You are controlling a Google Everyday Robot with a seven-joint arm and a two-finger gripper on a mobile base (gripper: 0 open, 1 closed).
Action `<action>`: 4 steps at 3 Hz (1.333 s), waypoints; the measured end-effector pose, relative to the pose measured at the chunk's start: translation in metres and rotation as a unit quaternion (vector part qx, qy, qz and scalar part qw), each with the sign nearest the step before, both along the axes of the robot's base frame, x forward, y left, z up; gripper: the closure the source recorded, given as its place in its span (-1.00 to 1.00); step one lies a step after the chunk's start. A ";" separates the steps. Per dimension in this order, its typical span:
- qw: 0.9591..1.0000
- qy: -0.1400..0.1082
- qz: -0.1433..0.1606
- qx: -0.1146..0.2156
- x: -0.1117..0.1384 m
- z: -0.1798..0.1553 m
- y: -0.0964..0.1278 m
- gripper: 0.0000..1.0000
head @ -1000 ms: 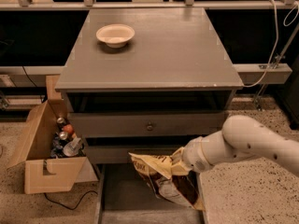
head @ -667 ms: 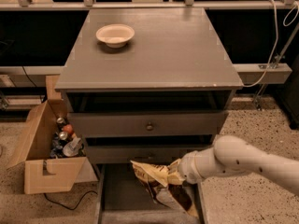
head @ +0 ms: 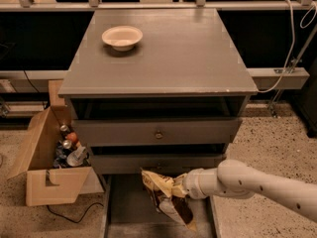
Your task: Place brown chip bag into bottom drawer
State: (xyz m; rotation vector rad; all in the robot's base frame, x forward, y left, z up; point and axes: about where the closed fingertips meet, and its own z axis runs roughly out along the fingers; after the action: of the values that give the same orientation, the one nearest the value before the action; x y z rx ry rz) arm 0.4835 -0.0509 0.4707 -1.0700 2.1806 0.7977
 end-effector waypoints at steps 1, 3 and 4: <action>1.000 0.000 0.000 0.000 0.000 0.000 0.000 1.00; 1.000 -0.011 -0.008 0.026 0.019 -0.068 -0.012 1.00; 0.999 -0.008 -0.023 0.029 0.028 -0.098 -0.017 0.46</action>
Offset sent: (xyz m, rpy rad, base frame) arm 0.0267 -0.0167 -0.0855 0.0972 -0.0526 0.0179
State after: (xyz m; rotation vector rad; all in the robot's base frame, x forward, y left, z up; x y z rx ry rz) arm 0.5114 -0.0678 0.3732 -0.9894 2.1473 0.8243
